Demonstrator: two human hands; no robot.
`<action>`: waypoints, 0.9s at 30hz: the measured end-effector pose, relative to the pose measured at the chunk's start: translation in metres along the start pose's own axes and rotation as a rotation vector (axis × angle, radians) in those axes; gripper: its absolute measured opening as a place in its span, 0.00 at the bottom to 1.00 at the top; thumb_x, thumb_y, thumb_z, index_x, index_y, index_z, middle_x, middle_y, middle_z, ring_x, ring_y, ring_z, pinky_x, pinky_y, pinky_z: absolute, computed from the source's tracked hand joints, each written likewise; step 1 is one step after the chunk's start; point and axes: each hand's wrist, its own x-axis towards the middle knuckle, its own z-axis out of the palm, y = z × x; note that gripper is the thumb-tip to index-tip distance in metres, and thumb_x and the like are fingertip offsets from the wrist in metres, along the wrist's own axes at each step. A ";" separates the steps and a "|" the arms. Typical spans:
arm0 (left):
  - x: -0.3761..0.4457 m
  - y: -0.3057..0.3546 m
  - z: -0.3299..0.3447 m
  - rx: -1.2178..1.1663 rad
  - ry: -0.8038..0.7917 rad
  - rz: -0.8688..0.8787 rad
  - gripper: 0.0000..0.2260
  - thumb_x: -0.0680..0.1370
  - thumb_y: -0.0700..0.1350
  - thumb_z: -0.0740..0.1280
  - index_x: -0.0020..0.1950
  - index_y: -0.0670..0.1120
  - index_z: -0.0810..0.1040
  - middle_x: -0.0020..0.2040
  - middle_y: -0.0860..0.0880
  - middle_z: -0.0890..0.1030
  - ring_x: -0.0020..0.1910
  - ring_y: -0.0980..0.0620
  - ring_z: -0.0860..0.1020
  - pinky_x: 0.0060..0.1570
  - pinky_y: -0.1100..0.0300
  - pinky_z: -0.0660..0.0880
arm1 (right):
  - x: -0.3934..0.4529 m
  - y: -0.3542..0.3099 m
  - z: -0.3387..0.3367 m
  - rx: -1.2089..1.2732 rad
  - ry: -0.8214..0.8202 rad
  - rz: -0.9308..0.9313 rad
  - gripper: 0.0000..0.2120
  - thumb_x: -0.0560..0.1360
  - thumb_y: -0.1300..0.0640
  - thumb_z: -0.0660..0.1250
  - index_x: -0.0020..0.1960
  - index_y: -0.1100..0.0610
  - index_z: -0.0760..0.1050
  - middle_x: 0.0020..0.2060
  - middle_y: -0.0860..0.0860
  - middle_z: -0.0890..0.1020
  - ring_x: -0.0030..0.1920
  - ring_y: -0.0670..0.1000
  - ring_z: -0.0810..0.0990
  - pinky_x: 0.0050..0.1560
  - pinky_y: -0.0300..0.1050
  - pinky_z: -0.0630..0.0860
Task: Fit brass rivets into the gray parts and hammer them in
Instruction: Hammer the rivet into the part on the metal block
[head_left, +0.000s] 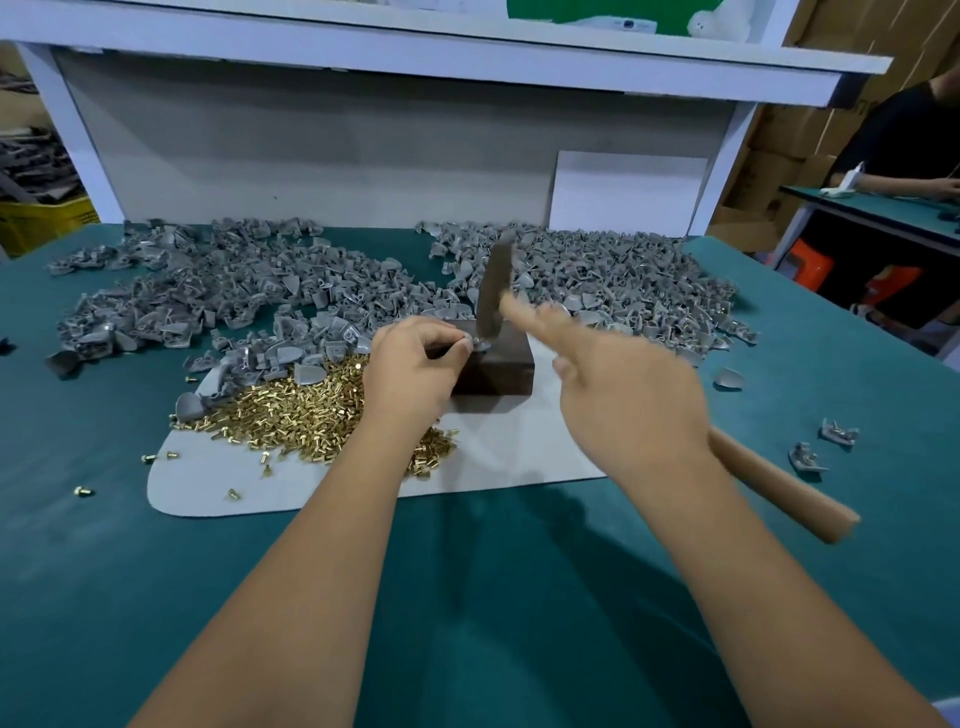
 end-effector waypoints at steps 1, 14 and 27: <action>0.000 0.000 0.000 -0.005 0.002 0.003 0.04 0.77 0.45 0.72 0.49 0.48 0.86 0.49 0.53 0.80 0.60 0.43 0.76 0.63 0.45 0.73 | 0.000 0.000 0.002 -0.024 -0.042 -0.011 0.24 0.80 0.53 0.57 0.73 0.38 0.58 0.48 0.52 0.81 0.43 0.58 0.79 0.35 0.46 0.64; 0.000 -0.002 0.005 -0.026 0.029 0.003 0.03 0.76 0.44 0.73 0.47 0.47 0.87 0.48 0.53 0.81 0.59 0.44 0.77 0.62 0.45 0.73 | 0.008 -0.007 -0.002 0.041 0.051 0.039 0.22 0.79 0.52 0.59 0.71 0.38 0.62 0.44 0.52 0.81 0.37 0.58 0.76 0.33 0.46 0.63; 0.001 0.001 0.002 -0.001 -0.001 -0.036 0.03 0.77 0.46 0.72 0.48 0.50 0.86 0.52 0.54 0.81 0.62 0.45 0.75 0.65 0.45 0.71 | 0.001 -0.003 0.005 -0.012 0.074 0.031 0.23 0.79 0.53 0.57 0.73 0.40 0.59 0.43 0.53 0.79 0.33 0.56 0.71 0.27 0.43 0.55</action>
